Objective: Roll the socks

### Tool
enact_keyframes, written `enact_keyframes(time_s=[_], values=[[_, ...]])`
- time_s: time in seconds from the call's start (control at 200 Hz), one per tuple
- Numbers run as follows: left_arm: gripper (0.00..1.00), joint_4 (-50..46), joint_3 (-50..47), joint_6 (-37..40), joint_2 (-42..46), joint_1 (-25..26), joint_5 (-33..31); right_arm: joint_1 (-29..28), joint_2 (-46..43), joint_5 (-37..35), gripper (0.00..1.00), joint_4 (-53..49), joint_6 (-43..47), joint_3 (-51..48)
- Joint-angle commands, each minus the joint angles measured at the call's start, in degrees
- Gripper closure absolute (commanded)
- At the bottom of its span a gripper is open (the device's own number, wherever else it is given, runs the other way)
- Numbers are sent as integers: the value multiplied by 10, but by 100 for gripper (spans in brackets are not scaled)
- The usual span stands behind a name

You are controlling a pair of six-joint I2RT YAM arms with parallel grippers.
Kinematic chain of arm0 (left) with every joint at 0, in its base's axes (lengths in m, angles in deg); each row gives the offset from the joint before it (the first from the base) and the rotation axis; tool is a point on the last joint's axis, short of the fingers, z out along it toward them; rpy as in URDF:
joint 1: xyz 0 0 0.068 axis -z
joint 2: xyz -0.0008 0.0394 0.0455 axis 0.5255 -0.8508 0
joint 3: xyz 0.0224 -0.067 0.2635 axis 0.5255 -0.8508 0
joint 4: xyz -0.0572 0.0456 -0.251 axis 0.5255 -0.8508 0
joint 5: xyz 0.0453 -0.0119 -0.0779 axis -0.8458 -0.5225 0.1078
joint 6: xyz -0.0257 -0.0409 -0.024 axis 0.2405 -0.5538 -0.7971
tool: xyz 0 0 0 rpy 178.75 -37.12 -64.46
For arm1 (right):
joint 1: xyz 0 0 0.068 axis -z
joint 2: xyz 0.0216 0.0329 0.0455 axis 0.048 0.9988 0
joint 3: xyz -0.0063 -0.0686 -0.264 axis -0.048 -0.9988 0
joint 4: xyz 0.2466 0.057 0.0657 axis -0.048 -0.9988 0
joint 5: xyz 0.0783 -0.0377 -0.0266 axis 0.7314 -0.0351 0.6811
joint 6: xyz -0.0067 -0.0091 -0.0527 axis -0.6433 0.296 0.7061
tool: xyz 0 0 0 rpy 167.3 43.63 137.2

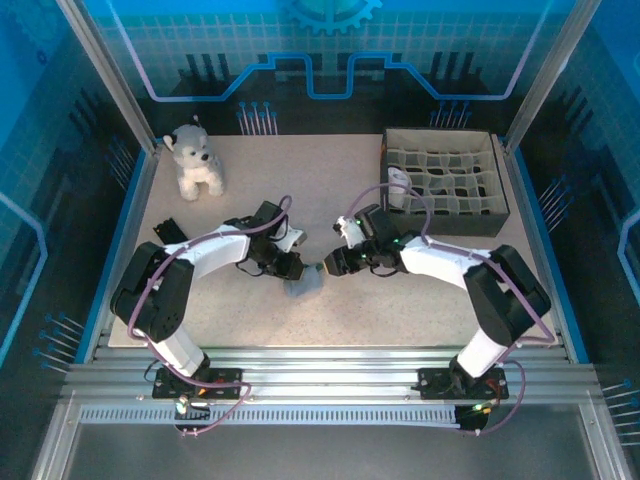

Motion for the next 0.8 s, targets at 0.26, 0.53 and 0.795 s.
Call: enact_keyframes(time_s=[0.26,0.53,0.795], values=[[87,8,-36,-190,34,41,-108,-66,-91,-74,50,-16,-284,-52],[90,33,-75,-321,58,48,-111,-107,-40,-61,50,44,-385,-58],[90,61,-101,-357,71,45,-87,-109,25,-44,52,64,-408,-35]])
